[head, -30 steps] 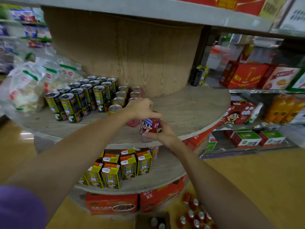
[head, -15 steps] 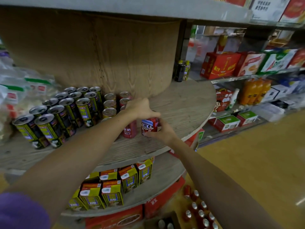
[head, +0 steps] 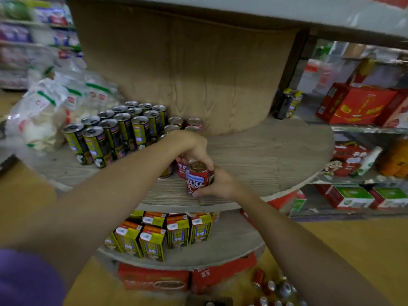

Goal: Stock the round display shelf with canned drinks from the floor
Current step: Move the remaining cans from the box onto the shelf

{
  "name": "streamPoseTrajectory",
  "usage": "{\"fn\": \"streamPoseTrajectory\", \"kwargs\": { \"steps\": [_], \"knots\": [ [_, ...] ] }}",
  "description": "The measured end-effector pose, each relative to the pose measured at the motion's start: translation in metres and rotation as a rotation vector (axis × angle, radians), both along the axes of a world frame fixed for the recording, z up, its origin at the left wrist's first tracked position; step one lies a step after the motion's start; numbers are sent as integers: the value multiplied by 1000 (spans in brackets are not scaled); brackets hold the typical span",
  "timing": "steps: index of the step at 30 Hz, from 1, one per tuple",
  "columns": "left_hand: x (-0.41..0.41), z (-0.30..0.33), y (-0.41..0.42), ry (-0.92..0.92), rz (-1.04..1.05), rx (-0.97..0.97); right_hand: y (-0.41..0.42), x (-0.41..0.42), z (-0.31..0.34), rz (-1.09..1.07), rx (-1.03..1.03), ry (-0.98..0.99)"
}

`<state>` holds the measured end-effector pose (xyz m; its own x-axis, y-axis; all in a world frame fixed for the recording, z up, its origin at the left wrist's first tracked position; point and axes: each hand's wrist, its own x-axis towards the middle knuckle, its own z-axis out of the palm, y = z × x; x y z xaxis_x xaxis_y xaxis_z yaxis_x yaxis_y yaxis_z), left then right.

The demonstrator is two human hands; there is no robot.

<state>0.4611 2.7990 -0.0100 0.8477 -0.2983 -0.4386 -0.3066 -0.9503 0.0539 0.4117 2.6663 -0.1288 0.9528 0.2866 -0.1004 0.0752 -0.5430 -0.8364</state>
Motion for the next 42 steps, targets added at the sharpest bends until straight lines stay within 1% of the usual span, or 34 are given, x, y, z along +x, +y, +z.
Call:
{"fn": "streamPoseTrajectory", "kwargs": {
  "steps": [4, 8, 13, 15, 17, 20, 22, 26, 30, 32, 36, 39, 42],
  "knots": [
    [-10, -2, 17, -10, 66, 5, 12, -1, -2, 32, -15, -19],
    [-15, 0, 22, -62, 56, -30, 10, -2, -1, 33, 10, 11],
    [-12, -12, 6, -327, -124, -4, -16, 6, 5, -41, 45, 20],
    [-2, -19, -3, -366, -183, -96, -29, 12, 8, -97, 54, -7],
    [11, -23, -10, -331, -220, -239, -42, 22, 9, -126, 88, -29],
    [32, -30, -20, -327, -265, -345, -59, 39, 10, -146, 125, -47],
    [42, -34, -30, -348, -241, -398, -70, 53, 9, -137, 156, -27],
    [58, -38, -47, -314, -90, -451, -87, 79, 5, -94, 192, 30],
    [75, -42, -58, -333, 58, -423, -89, 107, -2, -94, 228, 26],
    [87, -41, -62, -351, 92, -402, -83, 117, 0, -108, 256, 25],
    [111, -39, -63, -420, 69, -291, -72, 132, 0, -203, 262, -37],
    [128, -42, -56, -470, 27, -222, -63, 149, 0, -264, 191, -89],
    [151, -50, -45, -479, -8, -261, -49, 167, -2, -309, 140, -69]
  ]
}}
